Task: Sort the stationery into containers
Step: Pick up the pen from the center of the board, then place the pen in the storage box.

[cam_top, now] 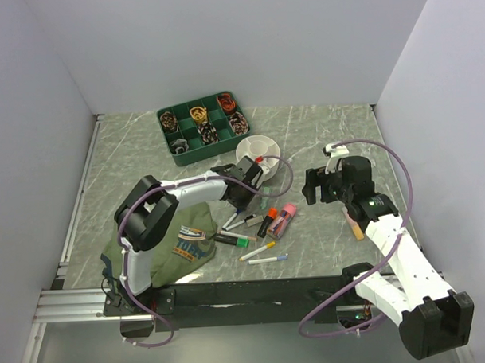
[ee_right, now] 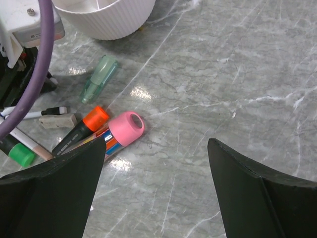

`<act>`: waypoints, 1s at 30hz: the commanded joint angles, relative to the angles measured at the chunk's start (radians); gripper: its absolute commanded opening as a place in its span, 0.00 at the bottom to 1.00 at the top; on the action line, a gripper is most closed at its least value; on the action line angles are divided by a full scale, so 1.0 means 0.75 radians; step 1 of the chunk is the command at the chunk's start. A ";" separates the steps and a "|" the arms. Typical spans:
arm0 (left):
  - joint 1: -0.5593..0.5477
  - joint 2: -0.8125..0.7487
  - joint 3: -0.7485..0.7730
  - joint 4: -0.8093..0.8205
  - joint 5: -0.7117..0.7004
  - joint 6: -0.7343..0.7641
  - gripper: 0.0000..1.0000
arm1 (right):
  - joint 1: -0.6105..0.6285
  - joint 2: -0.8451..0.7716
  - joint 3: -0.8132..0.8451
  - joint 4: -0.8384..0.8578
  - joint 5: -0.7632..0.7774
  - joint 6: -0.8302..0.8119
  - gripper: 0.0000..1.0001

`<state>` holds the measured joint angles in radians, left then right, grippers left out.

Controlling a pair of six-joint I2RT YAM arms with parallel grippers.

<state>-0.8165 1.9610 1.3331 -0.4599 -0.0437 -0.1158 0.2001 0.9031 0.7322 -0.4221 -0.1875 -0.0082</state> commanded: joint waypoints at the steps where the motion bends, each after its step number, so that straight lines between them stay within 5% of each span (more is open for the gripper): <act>1: -0.008 -0.036 -0.035 -0.011 -0.013 0.017 0.22 | -0.015 -0.012 0.003 0.043 -0.018 0.042 0.91; 4: -0.006 -0.052 0.004 -0.037 -0.015 0.025 0.02 | -0.013 -0.006 0.022 0.041 -0.012 0.042 0.91; 10: 0.039 -0.213 0.257 -0.240 0.123 0.117 0.01 | -0.019 0.025 0.095 0.004 0.015 0.023 0.91; 14: 0.125 -0.336 0.409 -0.187 0.410 0.195 0.01 | -0.019 0.070 0.116 0.006 0.021 0.023 0.91; 18: 0.201 -0.464 0.353 0.062 0.649 0.193 0.01 | -0.019 0.121 0.144 0.027 -0.002 0.023 0.90; 21: 0.283 -0.601 0.000 0.607 0.751 0.185 0.01 | -0.019 0.168 0.177 0.043 -0.006 0.023 0.89; 22: 0.301 -0.626 -0.089 0.959 0.766 0.191 0.01 | -0.019 0.176 0.195 0.045 -0.006 0.023 0.89; 30: 0.428 -0.381 -0.172 1.498 0.784 0.075 0.01 | -0.019 0.223 0.271 0.000 0.021 -0.048 0.88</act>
<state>-0.5285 1.5955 1.2308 0.3355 0.4988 0.0048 0.1917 1.0634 0.8719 -0.4271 -0.1841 -0.0109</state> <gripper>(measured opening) 0.060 0.877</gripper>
